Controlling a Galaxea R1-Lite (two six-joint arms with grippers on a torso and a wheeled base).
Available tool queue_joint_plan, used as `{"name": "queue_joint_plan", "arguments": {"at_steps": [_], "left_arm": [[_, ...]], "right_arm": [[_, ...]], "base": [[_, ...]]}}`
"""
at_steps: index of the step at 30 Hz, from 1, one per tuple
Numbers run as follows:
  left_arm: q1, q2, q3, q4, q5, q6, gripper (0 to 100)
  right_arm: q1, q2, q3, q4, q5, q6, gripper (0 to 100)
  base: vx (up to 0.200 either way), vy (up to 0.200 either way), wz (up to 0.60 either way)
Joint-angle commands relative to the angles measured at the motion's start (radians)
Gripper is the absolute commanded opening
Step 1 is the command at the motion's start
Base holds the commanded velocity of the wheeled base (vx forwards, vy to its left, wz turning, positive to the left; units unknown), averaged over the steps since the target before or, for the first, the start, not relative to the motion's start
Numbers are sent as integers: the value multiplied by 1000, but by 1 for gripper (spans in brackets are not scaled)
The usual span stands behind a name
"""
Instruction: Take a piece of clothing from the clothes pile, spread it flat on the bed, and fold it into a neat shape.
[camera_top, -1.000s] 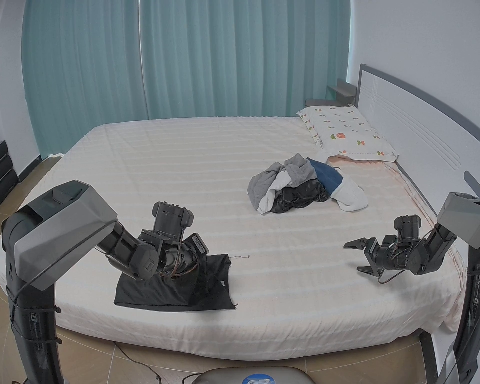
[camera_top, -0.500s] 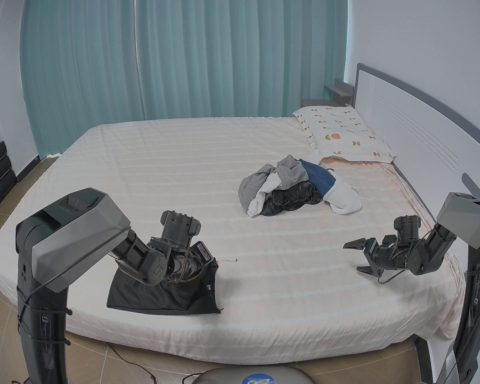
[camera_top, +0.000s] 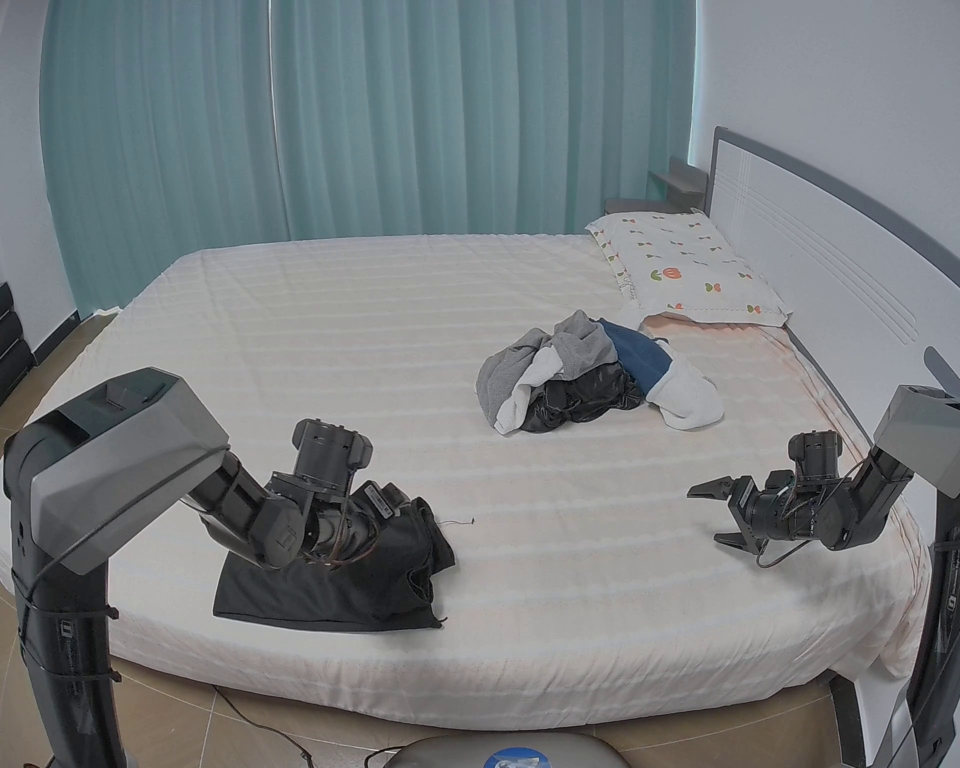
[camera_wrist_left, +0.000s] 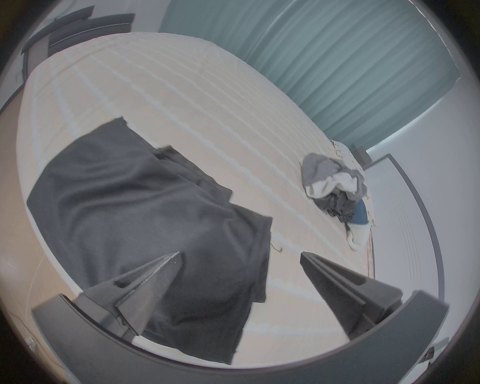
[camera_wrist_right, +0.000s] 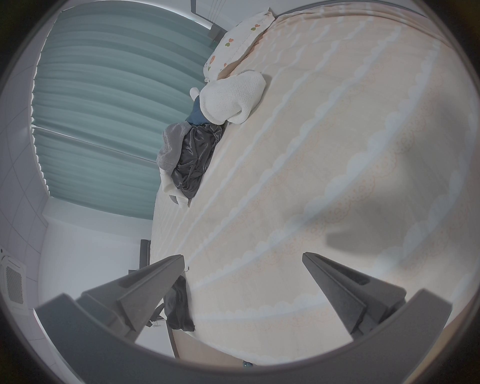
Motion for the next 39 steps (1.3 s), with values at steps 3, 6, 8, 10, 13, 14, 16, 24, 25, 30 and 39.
{"name": "queue_joint_plan", "arguments": {"at_steps": [3, 6, 8, 10, 13, 14, 16, 24, 25, 30, 39], "left_arm": [[80, -109, 150, -12, -60, -7, 100], [136, -133, 201, -17, -102, -8, 100], [166, -144, 218, -15, -141, -30, 100], [190, -152, 224, -17, -161, -51, 100], [229, -156, 219, -17, -179, -53, 100], [241, -156, 216, -17, -188, -53, 100], [275, -153, 219, -17, -216, -53, 100], [367, -146, 204, -14, -282, -53, 100], [376, -142, 198, -14, -290, -53, 100], [402, -121, 192, -17, -299, -45, 100], [410, -93, 175, -15, -308, -48, 100]], "right_arm": [[1, 1, 1, 0, -1, -1, 100], [-1, 1, 1, 0, 1, -2, 100], [-1, 1, 1, 0, 1, -7, 100], [1, 1, 1, 0, -1, -8, 100], [1, 1, 3, 0, 1, -8, 100], [1, 1, 3, 0, -1, -8, 100], [1, 1, 3, 0, -1, -8, 100], [6, -5, 5, 1, 1, -7, 100], [18, -8, 6, 1, 1, -4, 100], [76, -22, 35, -2, -4, -4, 100], [147, -10, 63, -53, -91, 1, 100]], "base": [[0, 0, 0], [0, 0, 0], [0, 0, 0], [0, 0, 0], [0, 0, 0], [0, 0, 0], [0, 100, 0], [0, 200, 0], [0, 200, 0], [0, 200, 0], [0, 200, 0]]}}
